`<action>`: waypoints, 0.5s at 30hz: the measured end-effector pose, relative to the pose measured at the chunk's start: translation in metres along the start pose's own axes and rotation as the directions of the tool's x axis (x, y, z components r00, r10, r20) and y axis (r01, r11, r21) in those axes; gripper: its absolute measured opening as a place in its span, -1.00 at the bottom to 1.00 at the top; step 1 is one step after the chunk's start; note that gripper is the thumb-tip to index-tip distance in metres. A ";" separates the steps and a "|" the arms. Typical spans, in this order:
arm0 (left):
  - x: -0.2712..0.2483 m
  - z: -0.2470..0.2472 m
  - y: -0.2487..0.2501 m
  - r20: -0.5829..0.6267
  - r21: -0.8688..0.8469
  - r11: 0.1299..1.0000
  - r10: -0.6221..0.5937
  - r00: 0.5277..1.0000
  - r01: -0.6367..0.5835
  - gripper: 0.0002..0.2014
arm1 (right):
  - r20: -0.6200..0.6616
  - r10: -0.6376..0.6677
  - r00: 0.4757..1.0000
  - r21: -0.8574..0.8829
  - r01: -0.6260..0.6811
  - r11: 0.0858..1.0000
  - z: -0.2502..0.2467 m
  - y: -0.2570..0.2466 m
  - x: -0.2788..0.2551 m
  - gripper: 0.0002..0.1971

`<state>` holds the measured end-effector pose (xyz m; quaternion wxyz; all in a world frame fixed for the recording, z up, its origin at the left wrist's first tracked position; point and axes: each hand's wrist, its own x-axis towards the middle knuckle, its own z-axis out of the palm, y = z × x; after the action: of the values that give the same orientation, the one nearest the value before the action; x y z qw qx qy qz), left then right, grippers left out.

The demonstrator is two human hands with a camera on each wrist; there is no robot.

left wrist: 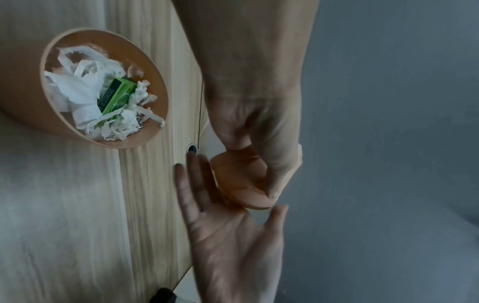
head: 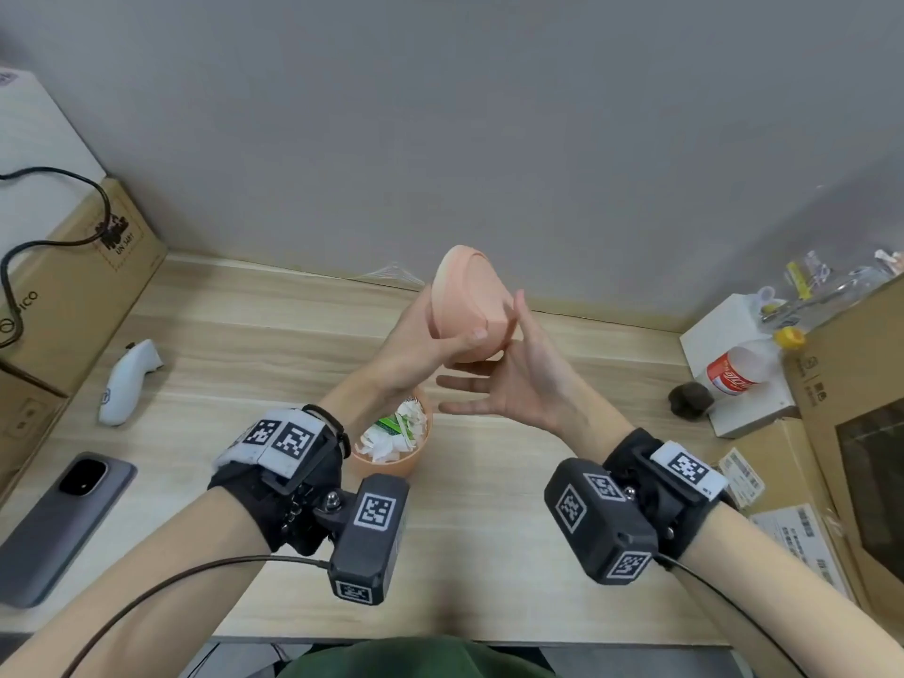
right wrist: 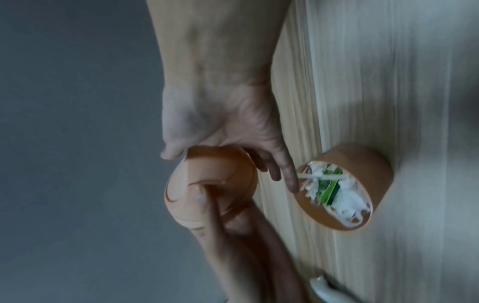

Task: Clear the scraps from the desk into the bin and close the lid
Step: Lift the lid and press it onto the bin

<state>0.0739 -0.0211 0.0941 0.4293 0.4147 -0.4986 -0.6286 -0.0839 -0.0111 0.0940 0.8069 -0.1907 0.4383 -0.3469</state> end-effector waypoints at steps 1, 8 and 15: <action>-0.001 0.001 0.000 0.028 0.006 1.000 -0.002 1.000 0.002 -0.31 | 0.004 -0.007 1.000 0.034 0.006 0.999 0.001 -0.003 0.001 -0.14; -0.003 -0.014 0.008 0.215 0.185 0.978 -0.137 0.967 0.098 -0.49 | -0.174 -0.122 0.977 0.087 0.139 0.986 0.002 -0.010 0.008 -0.39; -0.020 -0.096 -0.045 -0.454 0.144 0.915 -0.277 0.847 0.377 -0.72 | -0.451 -0.026 0.892 -0.118 -0.030 0.993 -0.040 0.018 0.011 -0.49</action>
<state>0.1652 -0.0218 0.0366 0.3626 0.6668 -0.3834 -0.5262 -0.1065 -0.0067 0.0548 0.6702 -0.1532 0.6343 -0.3535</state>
